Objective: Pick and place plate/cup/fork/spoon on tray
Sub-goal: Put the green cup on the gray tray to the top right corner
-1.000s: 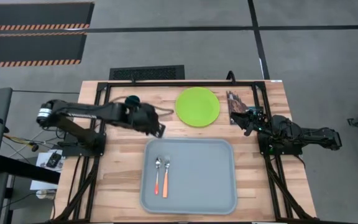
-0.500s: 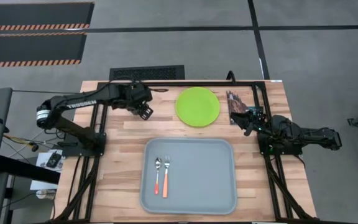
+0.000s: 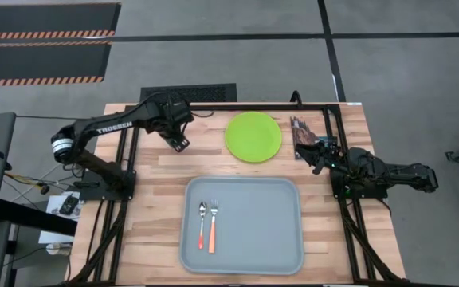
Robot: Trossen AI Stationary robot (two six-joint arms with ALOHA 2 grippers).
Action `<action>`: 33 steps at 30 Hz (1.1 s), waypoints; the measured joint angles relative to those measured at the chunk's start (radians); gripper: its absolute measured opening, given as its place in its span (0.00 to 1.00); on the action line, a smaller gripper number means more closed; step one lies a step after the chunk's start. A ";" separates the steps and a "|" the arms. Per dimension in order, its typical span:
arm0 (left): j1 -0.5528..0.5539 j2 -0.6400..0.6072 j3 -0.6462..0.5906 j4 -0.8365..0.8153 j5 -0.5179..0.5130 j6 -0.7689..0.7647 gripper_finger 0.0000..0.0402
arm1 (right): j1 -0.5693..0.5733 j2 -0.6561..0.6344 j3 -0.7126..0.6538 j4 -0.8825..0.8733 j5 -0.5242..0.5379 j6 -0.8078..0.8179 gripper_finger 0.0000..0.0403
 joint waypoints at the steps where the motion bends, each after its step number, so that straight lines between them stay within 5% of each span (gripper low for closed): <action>1: 0.005 0.000 -0.017 0.003 0.003 0.003 0.65 | 0.000 0.000 0.000 0.000 0.000 0.000 0.43; 15: 0.027 0.000 -0.095 0.102 0.023 0.085 0.61 | 0.000 0.000 0.000 0.000 0.000 -0.002 0.43; 27: 0.051 0.000 -0.182 0.179 -0.003 0.077 0.39 | 0.000 0.000 0.000 0.000 0.000 0.024 0.43; 33: 0.051 0.000 -0.182 0.183 -0.027 0.078 0.18 | 0.000 0.000 0.000 0.000 0.001 0.024 0.43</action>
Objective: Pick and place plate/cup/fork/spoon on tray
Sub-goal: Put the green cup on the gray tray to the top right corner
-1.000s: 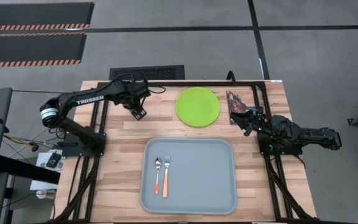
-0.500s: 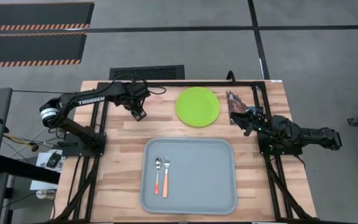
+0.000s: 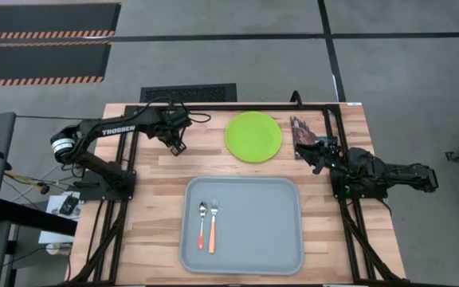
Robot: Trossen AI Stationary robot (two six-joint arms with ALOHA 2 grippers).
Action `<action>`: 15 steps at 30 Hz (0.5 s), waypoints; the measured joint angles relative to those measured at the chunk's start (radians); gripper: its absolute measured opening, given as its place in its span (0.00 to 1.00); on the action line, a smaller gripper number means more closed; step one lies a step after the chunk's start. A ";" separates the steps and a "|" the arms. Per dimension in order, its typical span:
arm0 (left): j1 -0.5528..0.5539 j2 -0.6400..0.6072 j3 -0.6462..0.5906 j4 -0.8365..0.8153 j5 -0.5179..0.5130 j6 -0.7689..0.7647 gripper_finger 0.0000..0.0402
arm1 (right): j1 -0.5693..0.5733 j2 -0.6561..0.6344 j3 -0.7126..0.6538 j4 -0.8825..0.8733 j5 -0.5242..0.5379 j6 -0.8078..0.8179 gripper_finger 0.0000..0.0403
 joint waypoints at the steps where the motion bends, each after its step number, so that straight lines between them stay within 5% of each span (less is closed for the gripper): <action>1: 0.000 0.000 0.000 0.000 -0.004 0.000 0.14 | 0.000 0.000 0.000 0.000 0.000 0.000 0.43; 4: 0.000 0.000 0.000 -0.001 -0.006 0.011 0.03 | 0.000 0.000 0.000 0.000 0.000 0.000 0.43; 15: -0.078 0.000 0.137 -0.124 0.008 -0.054 0.00 | 0.000 0.000 0.000 0.000 0.003 0.000 0.43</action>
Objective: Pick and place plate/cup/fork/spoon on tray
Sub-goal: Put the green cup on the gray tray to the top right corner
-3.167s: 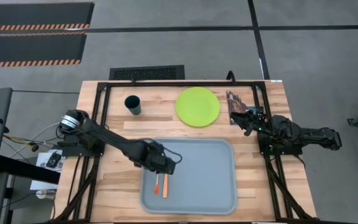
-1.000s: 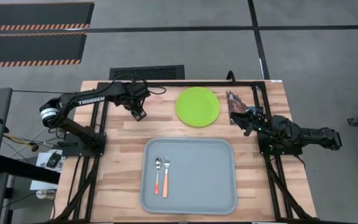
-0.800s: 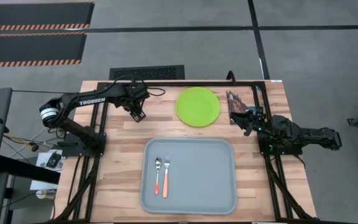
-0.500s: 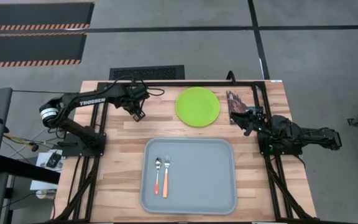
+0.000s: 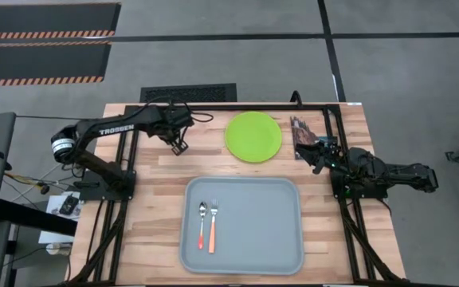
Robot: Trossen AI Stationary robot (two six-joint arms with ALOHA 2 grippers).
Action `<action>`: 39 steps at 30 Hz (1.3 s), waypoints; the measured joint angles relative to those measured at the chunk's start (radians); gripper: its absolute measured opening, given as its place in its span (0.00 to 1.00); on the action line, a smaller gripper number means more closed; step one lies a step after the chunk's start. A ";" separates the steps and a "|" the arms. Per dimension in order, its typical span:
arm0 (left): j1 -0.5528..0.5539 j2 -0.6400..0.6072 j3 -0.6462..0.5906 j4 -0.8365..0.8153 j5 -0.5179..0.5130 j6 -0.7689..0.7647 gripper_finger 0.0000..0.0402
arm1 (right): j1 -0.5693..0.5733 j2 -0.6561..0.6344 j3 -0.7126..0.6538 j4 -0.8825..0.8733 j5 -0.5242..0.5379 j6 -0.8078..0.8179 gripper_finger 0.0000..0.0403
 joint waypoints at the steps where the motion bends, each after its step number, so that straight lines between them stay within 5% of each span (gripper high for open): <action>1: -0.017 0.000 0.029 0.001 0.011 0.001 0.00 | 0.000 0.000 0.000 0.000 0.000 -0.001 0.43; 17: -0.283 0.034 0.424 0.223 0.083 0.040 0.00 | -0.002 0.000 0.000 0.002 0.029 -0.007 0.43; 39: -0.500 0.721 1.145 0.036 0.178 0.385 0.00 | -0.002 0.002 0.000 0.002 0.028 -0.008 0.43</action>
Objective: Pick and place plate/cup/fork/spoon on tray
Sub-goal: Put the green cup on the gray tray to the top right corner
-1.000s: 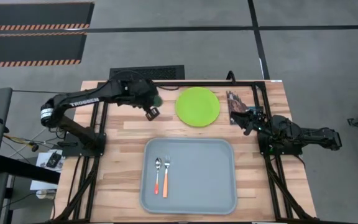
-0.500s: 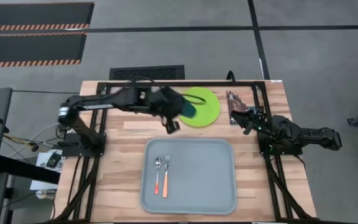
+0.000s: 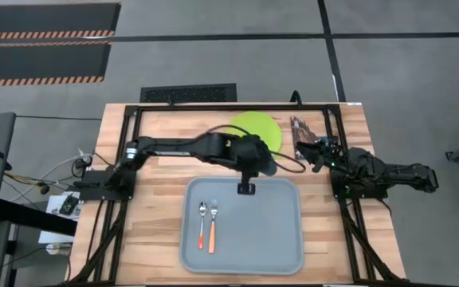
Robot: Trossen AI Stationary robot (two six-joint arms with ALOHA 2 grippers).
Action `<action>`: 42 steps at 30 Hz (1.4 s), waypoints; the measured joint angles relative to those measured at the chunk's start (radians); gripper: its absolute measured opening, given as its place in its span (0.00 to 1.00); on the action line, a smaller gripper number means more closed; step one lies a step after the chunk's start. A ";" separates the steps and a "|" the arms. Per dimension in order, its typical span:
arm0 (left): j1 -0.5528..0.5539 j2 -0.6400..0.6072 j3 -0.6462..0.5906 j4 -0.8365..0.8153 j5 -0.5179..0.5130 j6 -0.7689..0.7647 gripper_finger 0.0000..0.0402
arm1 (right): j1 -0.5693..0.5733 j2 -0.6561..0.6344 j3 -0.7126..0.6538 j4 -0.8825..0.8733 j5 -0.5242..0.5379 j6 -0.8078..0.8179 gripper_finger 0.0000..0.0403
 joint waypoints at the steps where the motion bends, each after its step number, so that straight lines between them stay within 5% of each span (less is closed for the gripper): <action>1: -0.003 0.025 0.022 -0.005 0.000 0.014 0.00 | 0.000 0.000 0.000 0.000 0.000 0.000 0.43; 19: -0.048 0.095 -0.036 0.047 0.105 0.140 0.00 | 0.000 0.000 0.000 0.000 0.000 0.000 0.43; 42: -0.052 0.099 -0.137 0.104 0.105 0.224 0.00 | 0.000 0.000 0.000 0.001 0.018 0.000 0.43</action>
